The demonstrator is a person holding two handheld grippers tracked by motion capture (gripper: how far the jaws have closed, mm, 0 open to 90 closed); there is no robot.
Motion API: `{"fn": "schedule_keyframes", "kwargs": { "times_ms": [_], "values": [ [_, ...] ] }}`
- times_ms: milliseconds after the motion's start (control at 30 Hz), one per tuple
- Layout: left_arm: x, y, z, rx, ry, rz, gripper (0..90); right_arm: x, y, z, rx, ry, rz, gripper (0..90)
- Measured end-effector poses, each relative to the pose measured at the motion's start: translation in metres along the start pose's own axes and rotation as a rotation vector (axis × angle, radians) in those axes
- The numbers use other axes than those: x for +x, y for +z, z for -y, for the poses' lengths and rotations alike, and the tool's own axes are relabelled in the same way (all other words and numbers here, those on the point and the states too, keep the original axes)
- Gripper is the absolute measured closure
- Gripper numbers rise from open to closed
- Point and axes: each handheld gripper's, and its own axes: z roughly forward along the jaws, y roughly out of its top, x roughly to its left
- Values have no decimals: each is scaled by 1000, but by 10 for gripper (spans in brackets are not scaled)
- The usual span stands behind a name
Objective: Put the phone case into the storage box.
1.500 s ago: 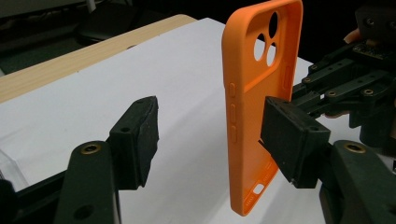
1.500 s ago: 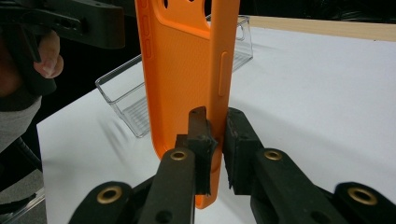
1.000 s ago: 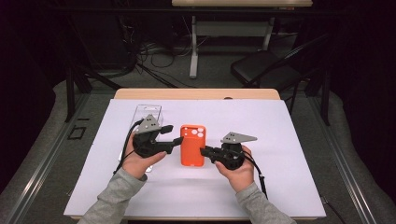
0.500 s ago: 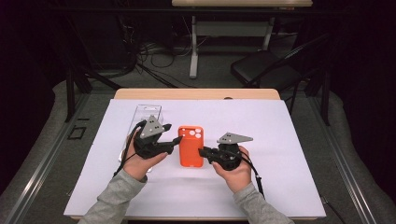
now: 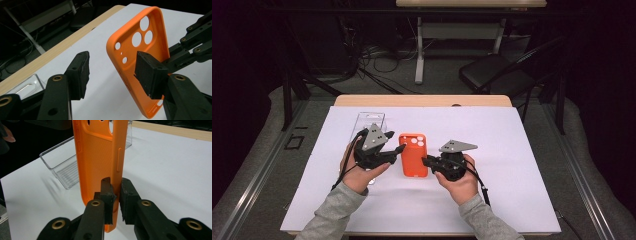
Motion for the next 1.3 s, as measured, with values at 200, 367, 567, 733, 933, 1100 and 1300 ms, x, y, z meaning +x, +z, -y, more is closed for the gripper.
{"fn": "schedule_keyframes", "kwargs": {
  "times_ms": [200,367,567,733,933,1100,1300],
  "values": [
    [3,-2,0,11,32,-20,489,6,7,-4,3,-1,7,821],
    [3,-2,1,12,50,-36,511,10,9,-5,18,-27,29,821],
    [3,0,2,18,55,-33,551,10,12,-2,31,-20,27,821],
    [2,0,2,20,57,-35,586,10,13,0,38,-21,23,821],
    [2,1,3,28,67,-30,654,11,15,1,42,-22,18,821],
    [1,1,3,32,73,-30,701,11,16,2,43,-24,15,821],
    [0,2,3,46,93,-39,741,11,16,3,47,-25,12,821]
  ]
}}
